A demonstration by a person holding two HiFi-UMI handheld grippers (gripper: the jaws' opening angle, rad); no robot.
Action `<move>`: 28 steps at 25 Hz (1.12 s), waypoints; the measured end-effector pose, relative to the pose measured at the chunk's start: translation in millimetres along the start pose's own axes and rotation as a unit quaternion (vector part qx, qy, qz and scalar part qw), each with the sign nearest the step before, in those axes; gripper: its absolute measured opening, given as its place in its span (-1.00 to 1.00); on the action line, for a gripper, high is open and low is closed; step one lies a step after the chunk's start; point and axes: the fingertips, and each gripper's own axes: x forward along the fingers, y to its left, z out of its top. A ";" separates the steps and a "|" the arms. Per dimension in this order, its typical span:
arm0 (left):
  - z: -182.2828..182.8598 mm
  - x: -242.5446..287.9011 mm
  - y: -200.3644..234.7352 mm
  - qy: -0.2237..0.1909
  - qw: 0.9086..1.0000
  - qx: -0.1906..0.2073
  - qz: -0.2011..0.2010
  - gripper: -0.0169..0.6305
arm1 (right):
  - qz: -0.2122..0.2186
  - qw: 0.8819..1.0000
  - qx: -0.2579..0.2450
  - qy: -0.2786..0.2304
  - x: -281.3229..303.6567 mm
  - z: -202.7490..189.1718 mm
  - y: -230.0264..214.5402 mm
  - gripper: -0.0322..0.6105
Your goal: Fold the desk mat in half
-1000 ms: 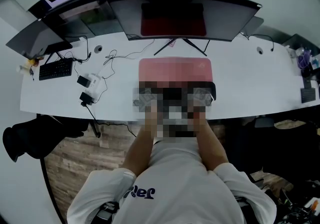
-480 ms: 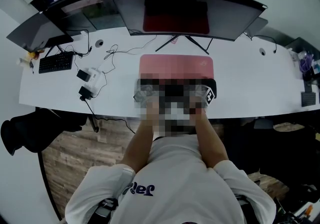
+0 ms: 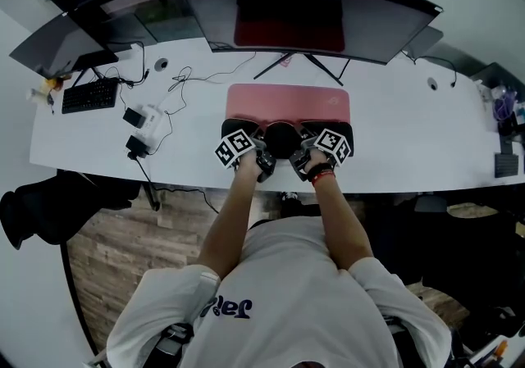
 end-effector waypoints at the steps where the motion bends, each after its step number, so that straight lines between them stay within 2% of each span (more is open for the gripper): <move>1: 0.8 1.4 -0.7 0.000 1.000 0.000 0.001 -0.85 | 0.000 1.000 0.002 0.001 0.9 1.3 0.5 -0.74; 7: 6.0 9.6 -5.1 -0.003 1.000 0.006 0.005 -0.85 | 0.005 1.000 0.018 0.004 6.8 9.0 1.9 -0.75; 28: 25.3 43.1 -5.1 -0.007 1.000 0.001 0.014 -0.85 | 0.022 0.999 0.030 0.015 34.5 33.4 8.3 -0.78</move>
